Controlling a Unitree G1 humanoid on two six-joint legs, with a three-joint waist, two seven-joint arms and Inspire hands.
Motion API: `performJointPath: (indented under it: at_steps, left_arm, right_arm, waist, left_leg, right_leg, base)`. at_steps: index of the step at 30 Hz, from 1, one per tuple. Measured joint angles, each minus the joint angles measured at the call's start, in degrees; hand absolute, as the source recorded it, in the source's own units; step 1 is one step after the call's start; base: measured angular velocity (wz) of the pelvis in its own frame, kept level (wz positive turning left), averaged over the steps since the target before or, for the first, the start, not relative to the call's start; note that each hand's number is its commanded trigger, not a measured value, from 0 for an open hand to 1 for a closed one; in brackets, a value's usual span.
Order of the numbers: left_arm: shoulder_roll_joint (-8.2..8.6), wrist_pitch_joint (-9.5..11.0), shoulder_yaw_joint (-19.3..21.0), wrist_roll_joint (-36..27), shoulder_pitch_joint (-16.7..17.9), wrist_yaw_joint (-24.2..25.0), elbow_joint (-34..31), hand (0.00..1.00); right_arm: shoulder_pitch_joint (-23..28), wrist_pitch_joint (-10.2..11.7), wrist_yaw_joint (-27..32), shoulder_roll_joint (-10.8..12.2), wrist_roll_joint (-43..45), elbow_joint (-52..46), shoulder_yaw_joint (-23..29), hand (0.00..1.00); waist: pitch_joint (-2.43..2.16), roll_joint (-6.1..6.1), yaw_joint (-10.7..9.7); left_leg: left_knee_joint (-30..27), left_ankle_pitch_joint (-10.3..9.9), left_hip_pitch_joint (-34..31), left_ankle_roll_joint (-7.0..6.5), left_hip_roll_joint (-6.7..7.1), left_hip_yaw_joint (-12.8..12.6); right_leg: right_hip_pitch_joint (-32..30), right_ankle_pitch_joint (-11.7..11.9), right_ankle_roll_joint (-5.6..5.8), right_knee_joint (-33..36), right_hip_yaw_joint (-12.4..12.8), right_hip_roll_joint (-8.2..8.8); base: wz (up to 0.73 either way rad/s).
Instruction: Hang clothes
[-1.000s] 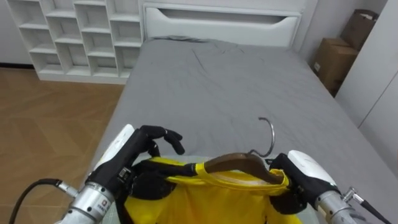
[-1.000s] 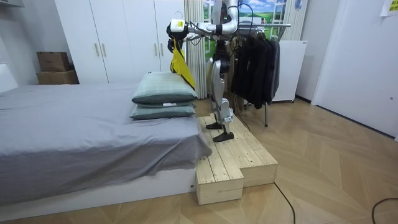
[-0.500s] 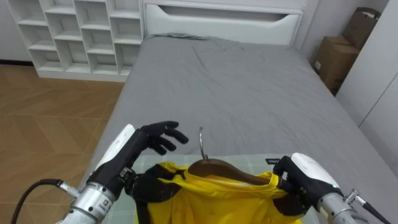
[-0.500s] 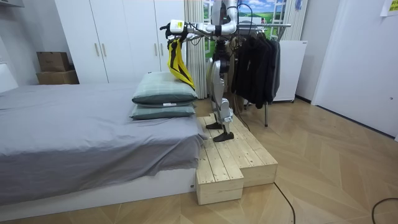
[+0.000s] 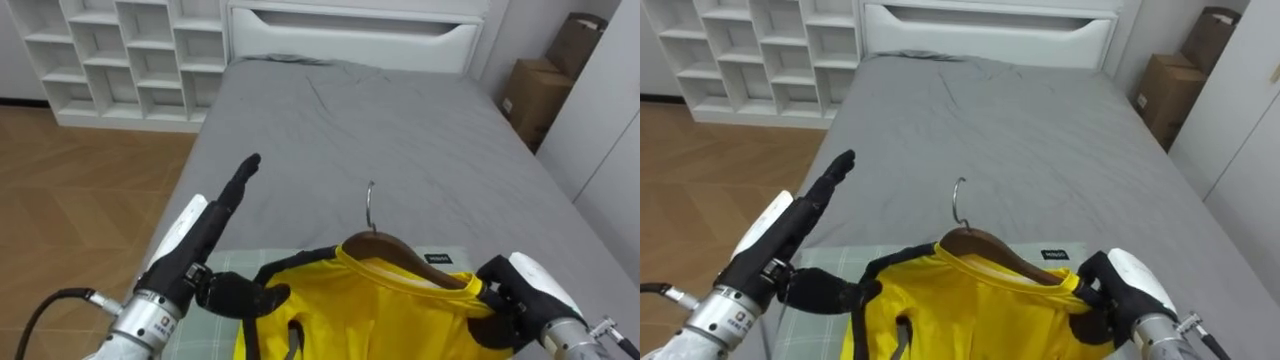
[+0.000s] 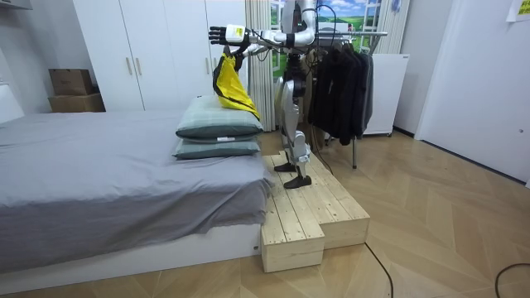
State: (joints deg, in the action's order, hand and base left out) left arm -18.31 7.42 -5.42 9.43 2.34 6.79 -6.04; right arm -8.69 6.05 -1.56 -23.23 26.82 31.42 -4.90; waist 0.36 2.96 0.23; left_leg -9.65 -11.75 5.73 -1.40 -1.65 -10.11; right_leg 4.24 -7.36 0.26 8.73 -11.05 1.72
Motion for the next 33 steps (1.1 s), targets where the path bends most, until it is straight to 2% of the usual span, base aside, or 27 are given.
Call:
performJointPath:
  at_steps: [5,12,18,24,30,33]
  left_arm:
    - [0.22,-0.04,-0.01,-0.96,0.0,-0.62,0.0,0.0]
    - [0.4,-0.39,-0.02,-0.99,0.01,-1.74,0.01,0.0]
    - [0.67,-0.48,-0.02,-1.03,0.18,-2.88,0.01,0.0]
    - [0.9,-0.49,0.32,-0.98,2.63,-2.88,1.37,0.0]
    - [0.93,-1.04,3.55,-0.96,4.74,-4.96,5.77,0.0]
    - [2.03,-1.0,6.67,-0.95,5.23,-7.62,9.31,0.0]
  right_arm:
    - [0.0,-0.84,-0.06,0.16,-1.79,-0.12,-0.01,1.0]
    - [0.0,-0.86,-0.07,0.6,-3.0,-0.13,-0.01,1.0]
    - [0.0,-0.87,0.18,0.59,-5.13,-0.18,0.08,1.0]
    - [0.64,-0.94,0.18,0.57,-3.91,-3.38,1.04,1.0]
    - [4.7,-0.84,1.16,0.48,-2.69,-13.03,3.83,1.0]
    - [5.93,-0.71,1.43,0.5,-0.46,-15.96,5.27,1.0]
  waist:
    - [-0.01,-0.2,-0.62]
    - [-0.02,-0.32,-1.43]
    - [-0.1,-0.99,-1.7]
    - [-0.22,-1.19,-1.65]
    - [-0.16,-1.09,-1.49]
    - [-0.18,-1.13,-1.52]
  left_leg:
    - [0.1,0.0,0.01,0.0,-0.04,-0.08]
    - [0.14,0.0,-0.04,0.0,-0.19,-0.06]
    - [0.09,0.0,-0.03,0.0,-0.24,-0.09]
    - [0.09,0.0,0.31,0.01,-0.3,-0.24]
    - [0.48,-0.01,1.67,0.03,-0.49,-0.88]
    - [0.69,-0.01,2.08,0.04,-0.54,-1.49]
  right_leg:
    - [-0.13,0.0,0.0,0.0,0.14,-0.07]
    - [-0.14,0.0,0.0,-0.02,0.07,-0.06]
    - [-0.09,0.0,0.0,-0.02,-0.08,-0.09]
    - [0.06,-0.01,-0.01,0.02,-0.02,-0.14]
    - [0.83,-0.04,0.03,0.11,0.35,-0.35]
    - [0.96,-0.04,0.02,0.15,0.89,-0.44]
  base:
    - [0.0]
    - [0.0]
    - [0.0]
    - [-0.01]
    - [-0.04]
    - [-0.09]
